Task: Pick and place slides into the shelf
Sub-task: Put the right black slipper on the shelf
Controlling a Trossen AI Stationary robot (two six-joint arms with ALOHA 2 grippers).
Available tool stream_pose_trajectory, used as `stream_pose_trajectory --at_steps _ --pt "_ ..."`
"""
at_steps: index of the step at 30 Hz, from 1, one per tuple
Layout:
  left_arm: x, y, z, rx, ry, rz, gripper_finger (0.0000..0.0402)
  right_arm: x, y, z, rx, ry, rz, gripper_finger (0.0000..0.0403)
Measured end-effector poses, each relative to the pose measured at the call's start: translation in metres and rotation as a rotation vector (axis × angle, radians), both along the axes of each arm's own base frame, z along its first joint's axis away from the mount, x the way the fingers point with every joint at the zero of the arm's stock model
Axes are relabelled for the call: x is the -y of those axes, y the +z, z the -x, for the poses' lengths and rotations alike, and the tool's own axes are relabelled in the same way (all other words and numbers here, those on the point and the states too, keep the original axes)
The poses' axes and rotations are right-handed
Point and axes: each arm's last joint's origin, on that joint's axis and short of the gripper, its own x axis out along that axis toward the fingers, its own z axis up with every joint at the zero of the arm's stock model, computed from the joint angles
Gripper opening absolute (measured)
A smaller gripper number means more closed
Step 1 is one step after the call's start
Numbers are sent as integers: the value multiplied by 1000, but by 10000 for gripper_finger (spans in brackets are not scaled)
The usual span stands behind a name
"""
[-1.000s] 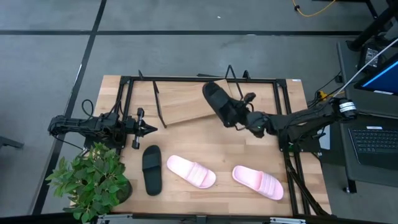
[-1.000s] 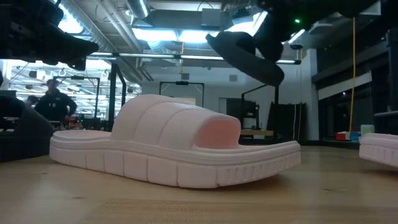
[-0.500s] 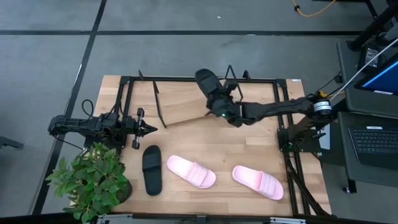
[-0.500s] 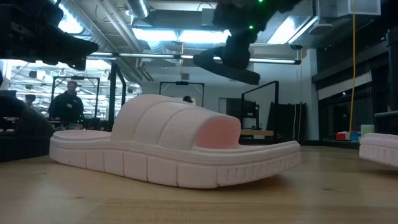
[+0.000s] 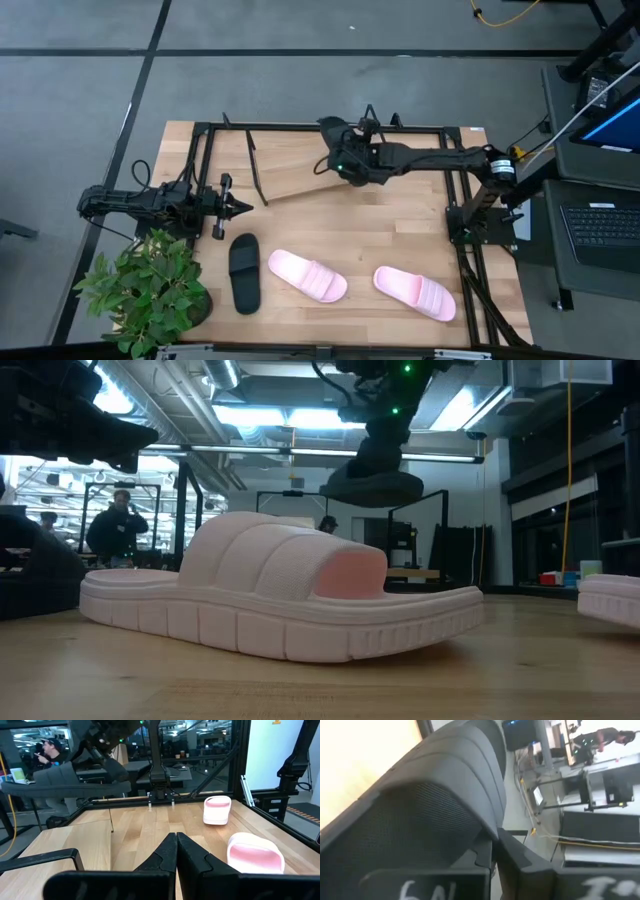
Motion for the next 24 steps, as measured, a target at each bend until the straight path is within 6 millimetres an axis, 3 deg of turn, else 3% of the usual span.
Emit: stream_pose_trajectory --at_steps 10,24 --pt "0 0 0 1 0 -1 0 20 -8 9 24 -109 -46 12" --pt "0 0 0 1 0 -2 0 33 -36 20 -28 -152 -55 12"
